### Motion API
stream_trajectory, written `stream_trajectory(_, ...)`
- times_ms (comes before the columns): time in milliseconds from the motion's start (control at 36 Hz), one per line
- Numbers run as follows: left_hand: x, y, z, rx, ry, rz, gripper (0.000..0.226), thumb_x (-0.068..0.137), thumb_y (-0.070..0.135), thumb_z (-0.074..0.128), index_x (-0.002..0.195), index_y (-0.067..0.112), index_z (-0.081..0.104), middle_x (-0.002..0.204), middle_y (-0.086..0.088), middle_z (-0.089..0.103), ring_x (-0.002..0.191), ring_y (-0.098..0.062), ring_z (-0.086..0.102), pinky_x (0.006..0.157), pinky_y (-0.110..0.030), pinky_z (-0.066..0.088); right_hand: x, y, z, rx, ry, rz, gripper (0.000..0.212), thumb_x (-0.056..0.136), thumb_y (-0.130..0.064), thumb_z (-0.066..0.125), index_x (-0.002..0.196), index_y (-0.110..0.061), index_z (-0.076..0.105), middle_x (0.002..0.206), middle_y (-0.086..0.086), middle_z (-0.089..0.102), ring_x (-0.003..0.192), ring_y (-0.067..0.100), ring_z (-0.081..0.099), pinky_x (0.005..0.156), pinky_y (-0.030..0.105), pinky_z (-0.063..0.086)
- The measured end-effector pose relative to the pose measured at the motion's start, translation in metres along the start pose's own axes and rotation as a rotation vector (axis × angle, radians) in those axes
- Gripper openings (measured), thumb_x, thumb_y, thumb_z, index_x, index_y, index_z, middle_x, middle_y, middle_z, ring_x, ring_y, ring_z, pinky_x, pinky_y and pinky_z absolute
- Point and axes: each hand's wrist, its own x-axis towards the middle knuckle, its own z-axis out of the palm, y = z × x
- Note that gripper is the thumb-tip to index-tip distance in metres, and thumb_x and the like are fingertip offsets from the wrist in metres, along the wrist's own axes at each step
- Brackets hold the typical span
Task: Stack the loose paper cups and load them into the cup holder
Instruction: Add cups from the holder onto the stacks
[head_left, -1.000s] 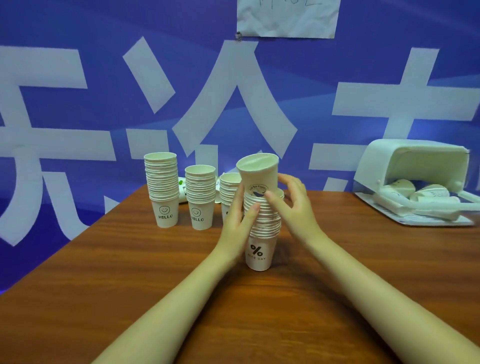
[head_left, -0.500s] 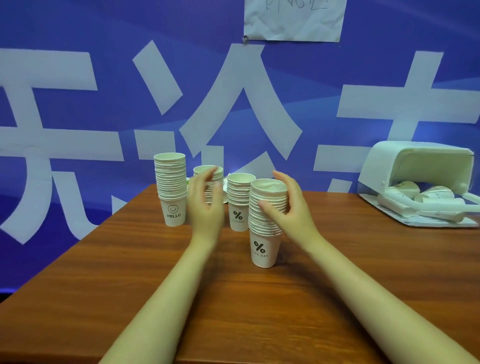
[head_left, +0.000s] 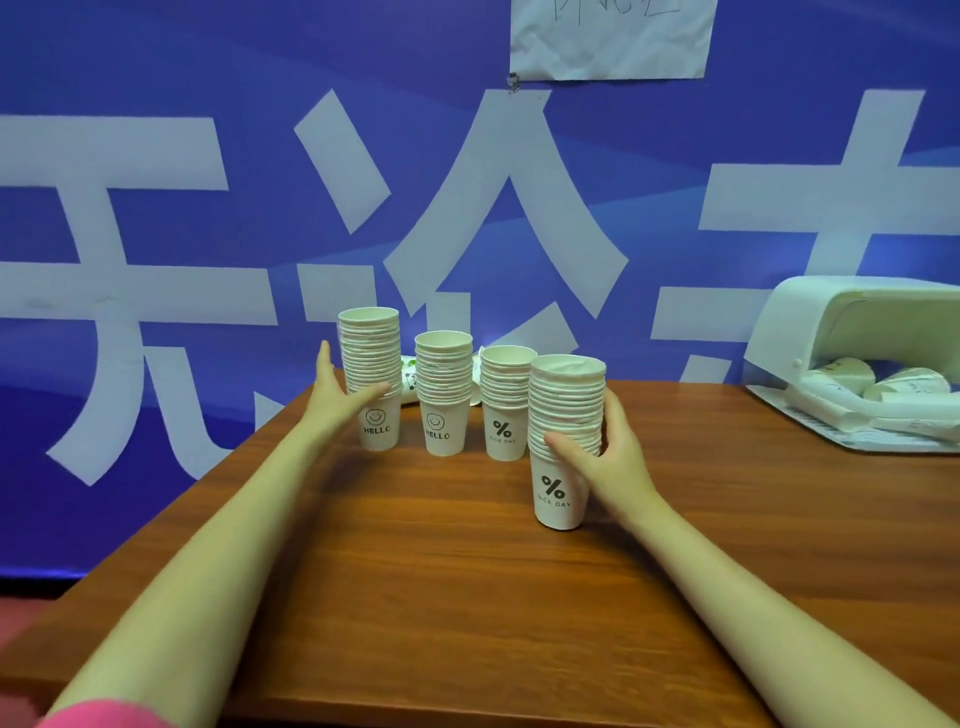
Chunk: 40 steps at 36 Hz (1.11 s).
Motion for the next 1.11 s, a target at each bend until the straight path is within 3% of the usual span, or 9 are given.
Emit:
stream_trajectory(83, 0.01, -0.004, 0.004, -0.069, -0.036, 0.006, 0.11, 0.077, 0.03, 0.08, 0.154, 0.026, 0.003, 0.158, -0.008, 0.027, 0.142, -0.029, 0.032, 0.111, -0.051, 0.034, -0.001, 0.003, -0.007, -0.017, 0.009, -0.012, 0.065, 0.078, -0.019, 0.077, 0.13, -0.037, 0.044, 0.119, -0.022, 0.062, 0.111, -0.005, 0.059, 0.082, 0.011, 0.049)
stream_trajectory(167, 0.017, -0.01, 0.005, -0.104, -0.015, 0.034, 0.083, 0.079, 0.026, 0.078, 0.147, 0.021, 0.03, 0.143, -0.005, 0.048, 0.129, -0.025, 0.049, 0.096, -0.037, 0.046, 0.0, 0.008, -0.015, -0.024, 0.031, -0.018, 0.067, 0.076, -0.024, 0.078, 0.132, -0.037, 0.043, 0.121, -0.02, 0.062, 0.112, -0.005, 0.059, 0.083, 0.011, 0.049)
stream_trajectory(222, 0.016, -0.011, 0.005, -0.057, 0.008, 0.046, 0.073, 0.08, 0.027, 0.078, 0.141, 0.018, 0.039, 0.136, -0.005, 0.054, 0.121, -0.022, 0.054, 0.089, -0.033, 0.046, 0.003, 0.011, -0.02, -0.033, 0.049, -0.029, 0.069, 0.077, -0.022, 0.079, 0.136, -0.031, 0.043, 0.122, -0.018, 0.061, 0.112, -0.005, 0.058, 0.083, 0.01, 0.048)
stream_trajectory(417, -0.03, -0.008, -0.011, -0.052, 0.016, 0.091, 0.071, 0.078, 0.028, 0.079, 0.138, 0.021, 0.042, 0.13, 0.003, 0.056, 0.115, -0.015, 0.055, 0.093, -0.034, 0.049, 0.013, 0.019, -0.034, -0.074, 0.109, -0.057, 0.069, 0.079, -0.015, 0.078, 0.139, -0.022, 0.043, 0.118, -0.018, 0.06, 0.104, -0.012, 0.058, 0.079, 0.005, 0.047)
stream_trajectory(667, -0.129, 0.046, 0.039, -0.039, -0.216, 0.208, 0.066, 0.078, 0.025, 0.078, 0.134, 0.03, 0.042, 0.114, 0.03, 0.052, 0.101, 0.014, 0.051, 0.072, -0.003, 0.043, 0.02, 0.0, -0.065, -0.029, 0.283, -0.067, 0.061, 0.083, -0.017, 0.075, 0.136, -0.013, 0.044, 0.114, -0.012, 0.06, 0.096, -0.013, 0.06, 0.074, 0.006, 0.048)
stream_trajectory(778, -0.143, 0.072, 0.092, -0.086, -0.338, 0.229, 0.067, 0.079, 0.029, 0.077, 0.135, 0.032, 0.04, 0.119, 0.026, 0.052, 0.106, 0.013, 0.05, 0.08, -0.007, 0.043, 0.017, -0.013, -0.089, -0.037, 0.335, -0.043, 0.057, 0.084, -0.017, 0.074, 0.133, -0.012, 0.044, 0.11, -0.013, 0.06, 0.091, -0.015, 0.061, 0.071, 0.005, 0.048)
stream_trajectory(889, -0.141, 0.09, 0.145, -0.115, -0.352, 0.247, 0.072, 0.081, 0.028, 0.077, 0.141, 0.023, 0.038, 0.131, 0.013, 0.051, 0.118, -0.002, 0.049, 0.094, -0.023, 0.043, -0.003, -0.016, -0.114, -0.07, 0.377, -0.019, 0.055, 0.084, -0.015, 0.074, 0.131, -0.015, 0.045, 0.109, -0.016, 0.059, 0.089, -0.018, 0.059, 0.07, 0.003, 0.046)
stream_trajectory(1000, -0.131, 0.101, 0.187, -0.154, -0.336, 0.262, 0.067, 0.082, 0.022, 0.076, 0.138, 0.021, 0.04, 0.127, 0.01, 0.052, 0.115, -0.003, 0.048, 0.087, -0.017, 0.04, -0.03, -0.007, -0.133, -0.105, 0.346, 0.019, 0.058, 0.082, -0.017, 0.077, 0.132, -0.021, 0.046, 0.114, -0.015, 0.062, 0.1, -0.008, 0.062, 0.079, 0.011, 0.048)
stream_trajectory(1111, -0.123, 0.102, 0.208, -0.202, -0.309, 0.248, 0.066, 0.081, 0.025, 0.077, 0.135, 0.029, 0.04, 0.123, 0.015, 0.053, 0.113, -0.003, 0.05, 0.091, -0.021, 0.043, -0.052, -0.002, -0.134, -0.13, 0.312, 0.018, 0.062, 0.08, -0.014, 0.078, 0.127, -0.036, 0.043, 0.112, -0.022, 0.06, 0.101, -0.015, 0.058, 0.077, 0.005, 0.046)
